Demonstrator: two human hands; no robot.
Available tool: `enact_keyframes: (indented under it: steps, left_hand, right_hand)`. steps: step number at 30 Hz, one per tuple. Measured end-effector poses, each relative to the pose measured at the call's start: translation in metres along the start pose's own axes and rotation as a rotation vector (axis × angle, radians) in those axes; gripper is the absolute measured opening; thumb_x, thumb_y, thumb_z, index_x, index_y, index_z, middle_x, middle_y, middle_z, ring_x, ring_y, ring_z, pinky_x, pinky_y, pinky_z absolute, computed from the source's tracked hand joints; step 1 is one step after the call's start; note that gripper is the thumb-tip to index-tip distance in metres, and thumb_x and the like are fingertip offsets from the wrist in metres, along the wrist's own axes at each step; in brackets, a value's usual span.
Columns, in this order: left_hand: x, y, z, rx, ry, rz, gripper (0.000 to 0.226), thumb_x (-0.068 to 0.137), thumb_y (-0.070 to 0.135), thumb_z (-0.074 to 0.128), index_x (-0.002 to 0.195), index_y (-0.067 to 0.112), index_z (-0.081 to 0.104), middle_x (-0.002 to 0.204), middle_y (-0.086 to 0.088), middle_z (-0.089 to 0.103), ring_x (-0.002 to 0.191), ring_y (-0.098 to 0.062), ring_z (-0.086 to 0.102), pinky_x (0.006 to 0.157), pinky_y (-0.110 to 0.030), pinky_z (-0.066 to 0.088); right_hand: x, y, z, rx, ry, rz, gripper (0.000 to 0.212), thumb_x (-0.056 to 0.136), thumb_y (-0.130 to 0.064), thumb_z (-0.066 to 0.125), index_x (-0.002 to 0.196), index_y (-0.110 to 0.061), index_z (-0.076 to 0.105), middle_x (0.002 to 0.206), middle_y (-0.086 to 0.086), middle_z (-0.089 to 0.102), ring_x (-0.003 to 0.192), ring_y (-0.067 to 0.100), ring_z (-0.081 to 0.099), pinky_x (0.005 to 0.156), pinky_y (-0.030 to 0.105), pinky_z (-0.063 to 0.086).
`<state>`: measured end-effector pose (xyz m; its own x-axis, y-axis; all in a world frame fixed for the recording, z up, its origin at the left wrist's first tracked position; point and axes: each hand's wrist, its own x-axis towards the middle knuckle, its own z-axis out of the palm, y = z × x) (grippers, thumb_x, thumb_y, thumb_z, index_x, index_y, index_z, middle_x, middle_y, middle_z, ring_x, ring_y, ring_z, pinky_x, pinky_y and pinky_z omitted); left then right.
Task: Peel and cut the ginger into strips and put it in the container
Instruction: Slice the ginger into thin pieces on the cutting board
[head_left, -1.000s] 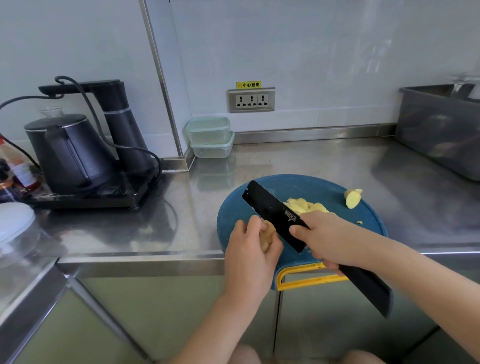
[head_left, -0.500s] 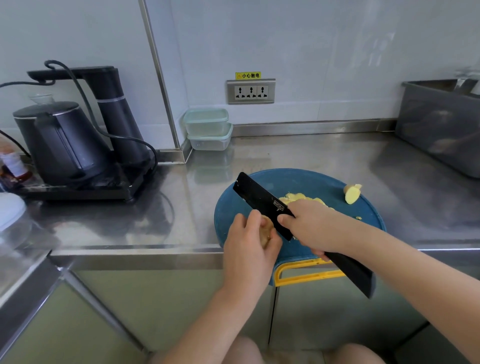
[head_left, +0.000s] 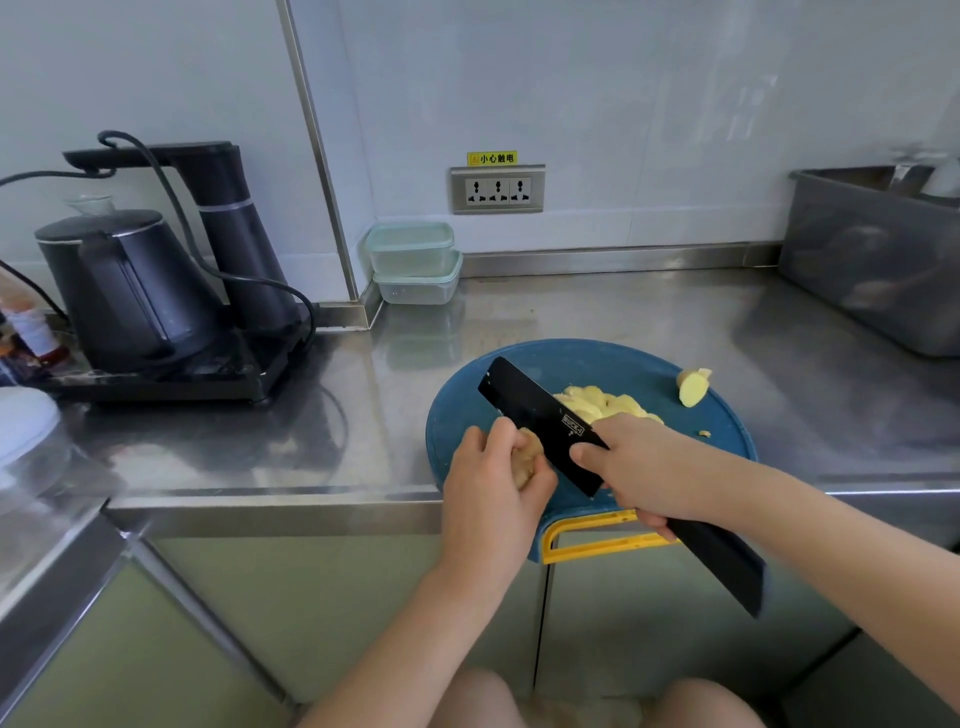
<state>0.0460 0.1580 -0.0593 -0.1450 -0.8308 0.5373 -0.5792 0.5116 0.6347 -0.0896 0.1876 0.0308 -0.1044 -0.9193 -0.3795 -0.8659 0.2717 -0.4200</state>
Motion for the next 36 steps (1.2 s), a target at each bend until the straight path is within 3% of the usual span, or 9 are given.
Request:
enact_keyframes:
  steps: [5,9,13,18,21,24,28,31,36]
  left_hand:
    - [0.0,-0.001,0.003,-0.002,0.022,0.016,0.024,0.082,0.023,0.066,0.083,0.024,0.042,0.081,0.003,0.047,0.07,-0.017,0.049,0.056,-0.03,0.042]
    - [0.001,-0.001,0.004,-0.013,0.026,0.019,0.03,0.081,0.022,0.067,0.081,0.027,0.037,0.078,0.005,0.044,0.067,-0.015,0.044,0.053,-0.025,0.036]
    - [0.002,0.0,0.004,0.007,0.016,-0.004,0.024,0.08,0.019,0.068,0.082,0.023,0.044,0.077,0.005,0.042,0.066,-0.016,0.043,0.055,-0.027,0.035]
    - [0.002,-0.001,0.0,-0.011,-0.022,-0.032,0.018,0.082,0.023,0.066,0.087,0.018,0.049,0.082,0.001,0.047,0.072,-0.018,0.048,0.06,-0.03,0.041]
    - [0.001,0.001,-0.002,-0.023,-0.03,-0.037,0.02,0.084,0.029,0.064,0.09,0.015,0.051,0.084,-0.001,0.048,0.074,-0.019,0.05,0.062,-0.032,0.044]
    - [0.001,0.001,-0.003,-0.018,-0.027,-0.031,0.021,0.083,0.03,0.064,0.091,0.014,0.052,0.085,-0.001,0.048,0.075,-0.019,0.051,0.063,-0.031,0.045]
    - [0.0,0.001,-0.002,-0.031,-0.001,-0.025,0.018,0.082,0.027,0.065,0.087,0.015,0.053,0.082,0.0,0.049,0.072,-0.018,0.05,0.059,-0.027,0.041]
    - [0.0,0.001,0.0,-0.016,0.029,-0.012,0.018,0.081,0.025,0.066,0.083,0.018,0.05,0.078,0.003,0.046,0.068,-0.015,0.047,0.055,-0.019,0.033]
    - [0.001,0.0,0.001,-0.032,0.034,-0.012,0.023,0.08,0.029,0.064,0.08,0.024,0.042,0.076,0.006,0.044,0.065,-0.011,0.042,0.053,-0.012,0.028]
  right_hand:
    - [0.008,-0.006,-0.001,0.006,0.026,-0.003,0.029,0.102,-0.031,0.038,0.089,-0.008,0.048,0.067,0.012,0.049,0.041,0.019,0.045,0.044,0.028,0.045]
    - [0.023,-0.014,-0.001,-0.063,0.097,-0.03,0.028,0.101,-0.034,0.039,0.086,-0.012,0.049,0.07,0.011,0.054,0.046,0.025,0.054,0.054,0.038,0.057]
    - [0.038,-0.025,-0.004,-0.051,0.079,-0.052,0.028,0.1,-0.035,0.039,0.086,-0.014,0.048,0.061,0.012,0.057,0.038,0.021,0.051,0.048,0.032,0.055]
    - [0.033,-0.029,0.0,-0.033,0.118,-0.049,0.025,0.102,-0.03,0.036,0.091,-0.01,0.047,0.066,0.011,0.055,0.041,0.021,0.054,0.043,0.03,0.053]
    - [0.016,-0.018,0.003,-0.053,0.115,0.003,0.027,0.103,-0.028,0.035,0.086,-0.011,0.047,0.072,0.01,0.052,0.052,0.025,0.058,0.058,0.035,0.056]
    - [0.0,-0.006,0.005,0.001,0.042,0.033,0.028,0.103,-0.03,0.037,0.09,-0.007,0.048,0.069,0.009,0.048,0.049,0.02,0.05,0.051,0.03,0.046]
    - [-0.003,-0.01,0.003,-0.053,0.014,0.055,0.029,0.103,-0.03,0.037,0.097,-0.004,0.048,0.074,0.014,0.05,0.051,0.025,0.051,0.052,0.032,0.048]
    - [0.0,-0.012,0.0,-0.101,0.046,0.034,0.031,0.103,-0.032,0.036,0.089,-0.006,0.047,0.07,0.013,0.052,0.043,0.021,0.05,0.04,0.025,0.044]
    - [0.009,-0.017,0.004,-0.096,0.092,0.011,0.029,0.103,-0.033,0.037,0.091,-0.009,0.047,0.07,0.009,0.051,0.048,0.017,0.049,0.043,0.025,0.043]
